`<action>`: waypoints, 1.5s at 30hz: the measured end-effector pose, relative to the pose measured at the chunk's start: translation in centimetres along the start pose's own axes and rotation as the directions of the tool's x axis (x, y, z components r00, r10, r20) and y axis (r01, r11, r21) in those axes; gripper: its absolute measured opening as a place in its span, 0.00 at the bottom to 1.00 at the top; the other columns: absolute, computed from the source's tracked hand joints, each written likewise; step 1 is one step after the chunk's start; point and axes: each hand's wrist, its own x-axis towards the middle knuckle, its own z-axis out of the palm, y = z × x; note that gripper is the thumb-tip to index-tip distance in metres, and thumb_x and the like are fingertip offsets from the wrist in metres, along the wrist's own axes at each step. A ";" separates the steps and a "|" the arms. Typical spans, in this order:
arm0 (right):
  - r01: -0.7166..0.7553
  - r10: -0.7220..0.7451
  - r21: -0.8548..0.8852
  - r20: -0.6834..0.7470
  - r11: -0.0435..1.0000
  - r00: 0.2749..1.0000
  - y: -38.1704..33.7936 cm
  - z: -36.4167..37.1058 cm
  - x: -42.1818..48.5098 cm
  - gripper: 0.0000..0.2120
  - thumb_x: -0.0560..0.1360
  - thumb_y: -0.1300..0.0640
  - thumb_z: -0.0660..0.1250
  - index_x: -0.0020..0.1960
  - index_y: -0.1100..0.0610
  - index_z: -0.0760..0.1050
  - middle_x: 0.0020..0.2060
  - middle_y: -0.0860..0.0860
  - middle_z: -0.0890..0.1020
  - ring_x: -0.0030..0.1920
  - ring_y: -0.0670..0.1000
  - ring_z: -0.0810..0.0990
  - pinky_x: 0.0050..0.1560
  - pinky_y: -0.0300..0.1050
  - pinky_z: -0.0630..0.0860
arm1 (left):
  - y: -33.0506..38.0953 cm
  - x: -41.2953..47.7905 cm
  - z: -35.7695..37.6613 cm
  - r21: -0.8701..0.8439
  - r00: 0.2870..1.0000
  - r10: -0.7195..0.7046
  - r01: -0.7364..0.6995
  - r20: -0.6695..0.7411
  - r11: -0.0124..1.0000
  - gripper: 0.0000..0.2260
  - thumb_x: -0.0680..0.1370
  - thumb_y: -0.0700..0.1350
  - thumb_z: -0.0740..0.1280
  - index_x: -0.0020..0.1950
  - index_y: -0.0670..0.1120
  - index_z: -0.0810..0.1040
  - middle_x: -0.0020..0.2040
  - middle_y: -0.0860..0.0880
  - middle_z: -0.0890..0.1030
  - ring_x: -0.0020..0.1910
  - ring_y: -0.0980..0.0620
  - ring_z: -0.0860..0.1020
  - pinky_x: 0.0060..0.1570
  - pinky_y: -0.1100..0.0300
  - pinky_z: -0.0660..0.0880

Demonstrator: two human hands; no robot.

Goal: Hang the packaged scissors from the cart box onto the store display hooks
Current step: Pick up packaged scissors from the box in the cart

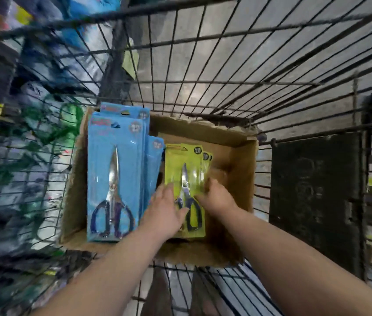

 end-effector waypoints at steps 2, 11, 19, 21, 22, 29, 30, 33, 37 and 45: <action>-0.029 0.030 0.070 -0.013 0.997 0.999 0.1 0.6 0.8 0.29 0.75 0.49 0.66 0.71 0.58 0.61 0.65 0.58 0.74 0.64 0.59 0.74 0.63 0.51 0.71 | -0.3 0.9 0.4 -0.075 0.998 -0.053 0.051 -0.029 0.996 0.33 0.78 0.51 0.63 0.77 0.44 0.50 0.78 0.44 0.53 0.76 0.45 0.57 0.73 0.53 0.56; -0.147 0.195 0.360 -0.100 0.921 0.976 1.8 0.6 1.1 0.19 0.76 0.57 0.62 0.65 0.60 0.68 0.59 0.59 0.78 0.60 0.60 0.76 0.56 0.48 0.72 | -0.4 3.6 1.5 -0.266 0.973 -0.230 0.230 0.032 0.936 0.30 0.75 0.51 0.67 0.74 0.44 0.60 0.70 0.42 0.68 0.68 0.41 0.69 0.68 0.47 0.68; -0.197 0.292 0.459 -0.146 0.866 0.945 2.9 1.1 0.1 0.11 0.79 0.61 0.54 0.60 0.61 0.66 0.55 0.59 0.77 0.50 0.59 0.75 0.49 0.49 0.72 | -0.5 4.9 2.2 -0.314 0.957 -0.289 0.269 -0.017 0.911 0.26 0.76 0.48 0.66 0.71 0.44 0.65 0.66 0.42 0.73 0.62 0.40 0.74 0.61 0.43 0.73; -0.196 0.300 0.475 -0.153 0.858 0.942 2.9 1.1 -0.1 0.11 0.79 0.61 0.53 0.61 0.60 0.65 0.54 0.58 0.77 0.46 0.55 0.72 0.46 0.46 0.69 | -0.1 4.5 2.5 -0.291 0.948 -0.311 0.279 -0.068 0.915 0.24 0.76 0.46 0.66 0.70 0.45 0.66 0.65 0.43 0.73 0.60 0.41 0.75 0.59 0.44 0.74; -0.192 0.300 0.481 -0.157 0.855 0.941 3.0 1.1 -0.2 0.11 0.79 0.61 0.53 0.61 0.61 0.65 0.54 0.58 0.77 0.45 0.54 0.71 0.45 0.45 0.68 | 0.0 4.4 2.7 -0.277 0.943 -0.320 0.285 -0.091 0.918 0.23 0.76 0.46 0.65 0.70 0.45 0.66 0.65 0.43 0.72 0.60 0.41 0.74 0.60 0.44 0.74; -0.167 0.283 0.484 -0.177 0.859 0.943 2.8 0.6 -1.4 0.11 0.79 0.62 0.53 0.60 0.60 0.66 0.52 0.58 0.77 0.44 0.54 0.73 0.43 0.46 0.69 | -0.2 4.4 1.9 -0.515 0.929 -0.369 0.311 -0.010 0.798 0.09 0.77 0.40 0.64 0.57 0.41 0.76 0.54 0.41 0.79 0.50 0.41 0.79 0.50 0.49 0.78; -0.169 0.281 0.479 -0.173 0.862 0.944 2.8 0.5 -1.7 0.10 0.79 0.62 0.53 0.60 0.60 0.66 0.52 0.58 0.77 0.43 0.54 0.73 0.42 0.46 0.69 | -0.2 4.1 1.7 -0.534 0.932 -0.363 0.306 -0.001 0.788 0.08 0.77 0.39 0.64 0.56 0.42 0.76 0.53 0.41 0.79 0.50 0.41 0.79 0.49 0.49 0.78; -0.186 0.282 0.452 -0.156 0.872 0.947 2.6 0.0 -3.0 0.11 0.79 0.61 0.53 0.60 0.59 0.66 0.53 0.57 0.76 0.44 0.53 0.71 0.43 0.45 0.68 | 0.3 2.6 0.7 -0.551 0.941 -0.338 0.287 0.010 0.784 0.07 0.77 0.38 0.63 0.54 0.42 0.77 0.50 0.42 0.79 0.47 0.43 0.78 0.43 0.55 0.75; -0.173 0.267 0.458 -0.149 0.872 0.952 1.6 -1.0 -5.9 0.12 0.79 0.61 0.54 0.61 0.60 0.66 0.56 0.58 0.76 0.47 0.54 0.71 0.46 0.45 0.68 | 0.7 -0.5 -1.3 -0.587 0.953 -0.301 0.229 -0.026 0.776 0.04 0.76 0.36 0.62 0.47 0.42 0.75 0.41 0.43 0.76 0.33 0.50 0.70 0.30 0.61 0.65; -0.030 0.159 0.477 -0.233 0.879 0.959 -2.2 -3.9 -13.8 0.14 0.77 0.62 0.56 0.63 0.60 0.66 0.54 0.60 0.77 0.51 0.59 0.77 0.52 0.52 0.76 | 1.2 -8.0 -7.7 -0.642 0.957 -0.258 0.114 -0.135 0.758 0.03 0.76 0.37 0.61 0.48 0.42 0.74 0.42 0.44 0.74 0.40 0.48 0.71 0.37 0.59 0.64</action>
